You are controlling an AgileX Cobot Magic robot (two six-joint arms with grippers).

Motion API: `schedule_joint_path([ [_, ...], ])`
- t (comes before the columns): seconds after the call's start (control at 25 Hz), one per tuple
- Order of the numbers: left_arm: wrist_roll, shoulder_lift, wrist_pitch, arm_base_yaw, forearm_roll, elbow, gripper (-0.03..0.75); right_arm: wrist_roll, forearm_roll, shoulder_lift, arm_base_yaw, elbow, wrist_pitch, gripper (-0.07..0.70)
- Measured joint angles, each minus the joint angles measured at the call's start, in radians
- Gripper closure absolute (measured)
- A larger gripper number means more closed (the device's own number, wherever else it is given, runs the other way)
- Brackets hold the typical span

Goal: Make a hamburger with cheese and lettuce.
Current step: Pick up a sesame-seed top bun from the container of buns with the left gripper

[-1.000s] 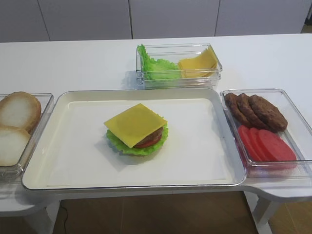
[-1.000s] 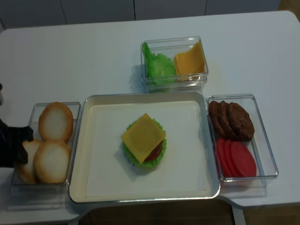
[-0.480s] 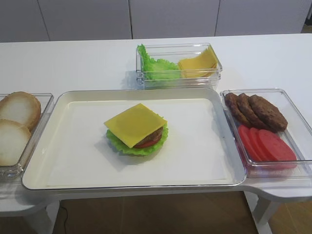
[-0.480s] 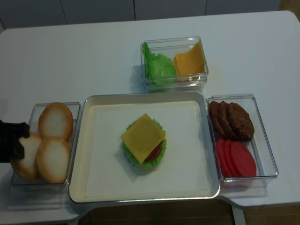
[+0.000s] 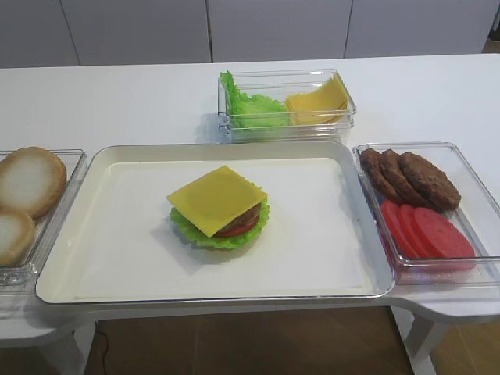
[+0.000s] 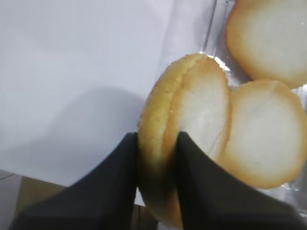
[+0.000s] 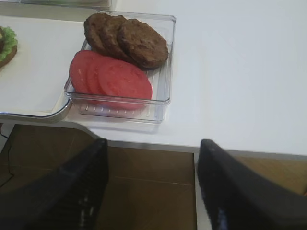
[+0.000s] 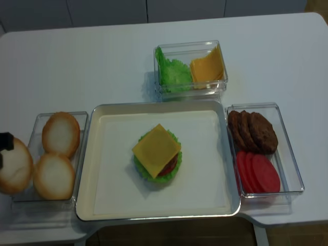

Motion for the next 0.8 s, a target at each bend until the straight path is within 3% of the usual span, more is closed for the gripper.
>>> schedule_joint_path([
  [0.28,-0.059,-0.076,0.036,0.0,0.067,0.0,0.542,0.002,0.0,0.0,0.0,0.0,0.0,0.185],
  [0.48,-0.03,-0.153,0.063,-0.021,-0.007,0.0,0.542,0.002,0.0,0.0,0.0,0.0,0.0,0.185],
  [0.8,-0.026,-0.195,0.093,-0.274,-0.077,0.0,0.545,0.002,0.0,0.0,0.0,0.0,0.0,0.185],
])
